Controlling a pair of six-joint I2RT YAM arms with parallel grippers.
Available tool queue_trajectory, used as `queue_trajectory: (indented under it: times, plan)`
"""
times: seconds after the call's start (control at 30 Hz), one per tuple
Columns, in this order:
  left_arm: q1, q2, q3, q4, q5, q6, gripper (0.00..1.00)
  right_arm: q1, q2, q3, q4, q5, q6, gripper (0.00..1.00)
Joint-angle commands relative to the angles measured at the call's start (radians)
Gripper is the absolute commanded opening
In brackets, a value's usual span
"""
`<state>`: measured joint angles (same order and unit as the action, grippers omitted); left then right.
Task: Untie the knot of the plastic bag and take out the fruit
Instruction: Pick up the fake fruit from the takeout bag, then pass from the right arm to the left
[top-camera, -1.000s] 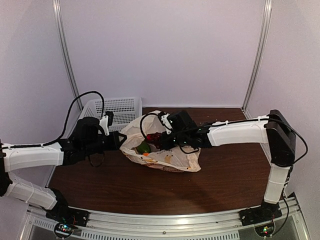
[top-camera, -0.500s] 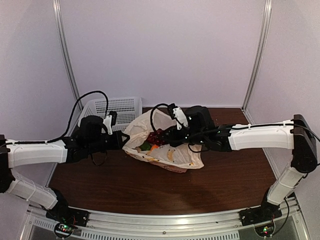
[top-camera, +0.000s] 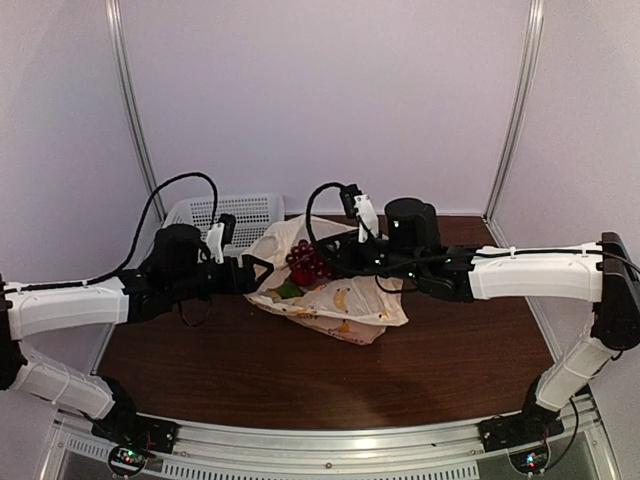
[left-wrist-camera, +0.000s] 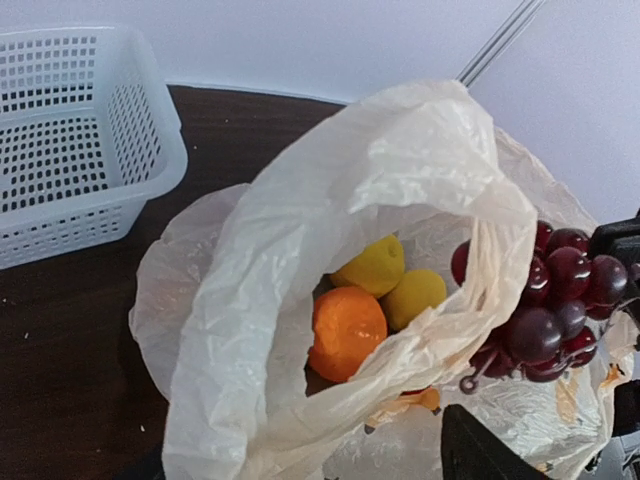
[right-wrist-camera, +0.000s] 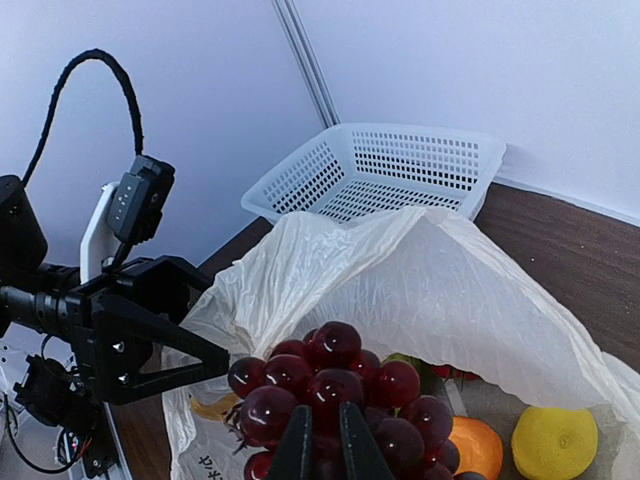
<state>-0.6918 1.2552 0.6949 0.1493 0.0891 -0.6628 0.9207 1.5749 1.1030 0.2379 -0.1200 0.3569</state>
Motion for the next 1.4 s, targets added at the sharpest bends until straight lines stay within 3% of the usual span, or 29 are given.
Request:
queue_trajectory:
  times: [0.0, 0.2, 0.43, 0.7, 0.93, 1.37]
  plan:
    - [0.006, -0.115, 0.02, -0.013, -0.035, 0.067, 0.83, 0.007, -0.033, 0.038, 0.067, -0.015, 0.014, 0.08]
    - [0.006, -0.23, 0.042, -0.091, -0.044, 0.117, 0.95, 0.008, -0.068, 0.067, 0.042, -0.022, -0.004, 0.09]
    - [0.001, -0.244, 0.158, -0.095, 0.211, 0.195, 0.97, 0.011, -0.109, 0.115, -0.035, -0.047, -0.031, 0.1]
    - [-0.095, -0.122, 0.275, 0.016, 0.423, 0.187, 0.98, 0.029, -0.143, 0.145, -0.041, -0.092, -0.017, 0.11]
    - [-0.128, -0.009, 0.352, -0.033, 0.374, 0.194, 0.97, 0.054, -0.156, 0.175, -0.069, -0.125, -0.042, 0.12]
    - [-0.133, 0.014, 0.351, -0.082, 0.289, 0.204, 0.97, 0.073, -0.157, 0.195, -0.074, -0.177, -0.049, 0.13]
